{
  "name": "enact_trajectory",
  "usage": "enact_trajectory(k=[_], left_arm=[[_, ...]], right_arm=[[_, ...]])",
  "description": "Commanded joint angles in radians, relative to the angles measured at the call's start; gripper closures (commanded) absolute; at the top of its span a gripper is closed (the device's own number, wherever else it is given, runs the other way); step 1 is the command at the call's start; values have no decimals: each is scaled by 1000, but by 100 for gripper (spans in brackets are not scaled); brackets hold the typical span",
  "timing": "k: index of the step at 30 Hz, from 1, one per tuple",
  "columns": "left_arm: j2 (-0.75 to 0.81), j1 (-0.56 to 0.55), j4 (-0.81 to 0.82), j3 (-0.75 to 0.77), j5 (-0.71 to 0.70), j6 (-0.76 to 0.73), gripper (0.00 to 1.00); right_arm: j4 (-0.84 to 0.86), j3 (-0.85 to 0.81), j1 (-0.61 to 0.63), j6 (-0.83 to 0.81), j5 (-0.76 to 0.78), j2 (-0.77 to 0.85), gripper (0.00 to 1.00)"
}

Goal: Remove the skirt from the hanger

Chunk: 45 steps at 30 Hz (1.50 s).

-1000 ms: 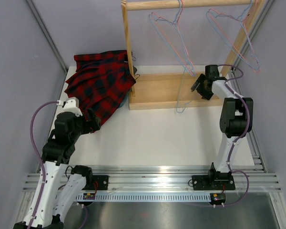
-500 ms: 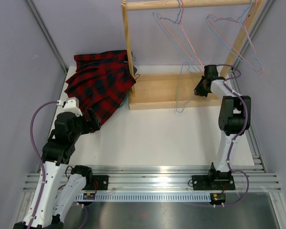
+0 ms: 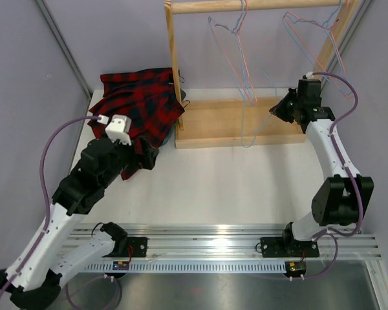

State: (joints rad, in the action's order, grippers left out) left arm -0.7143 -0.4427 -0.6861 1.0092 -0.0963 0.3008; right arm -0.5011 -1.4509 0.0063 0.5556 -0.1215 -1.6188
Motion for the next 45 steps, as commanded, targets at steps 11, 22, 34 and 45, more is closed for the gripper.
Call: enact_trajectory(k=[11, 22, 34, 45], left_arm=[[-479, -853, 379, 362, -467, -262, 1], [-823, -918, 504, 520, -375, -325, 1], [-922, -923, 562, 522, -284, -270, 13], [-929, -924, 573, 497, -247, -252, 100]], right_arm=[[-134, 225, 35, 46, -75, 396, 100], [-281, 259, 37, 67, -158, 638, 100], [-387, 199, 38, 76, -228, 735, 100], [-464, 87, 38, 93, -320, 760, 100]])
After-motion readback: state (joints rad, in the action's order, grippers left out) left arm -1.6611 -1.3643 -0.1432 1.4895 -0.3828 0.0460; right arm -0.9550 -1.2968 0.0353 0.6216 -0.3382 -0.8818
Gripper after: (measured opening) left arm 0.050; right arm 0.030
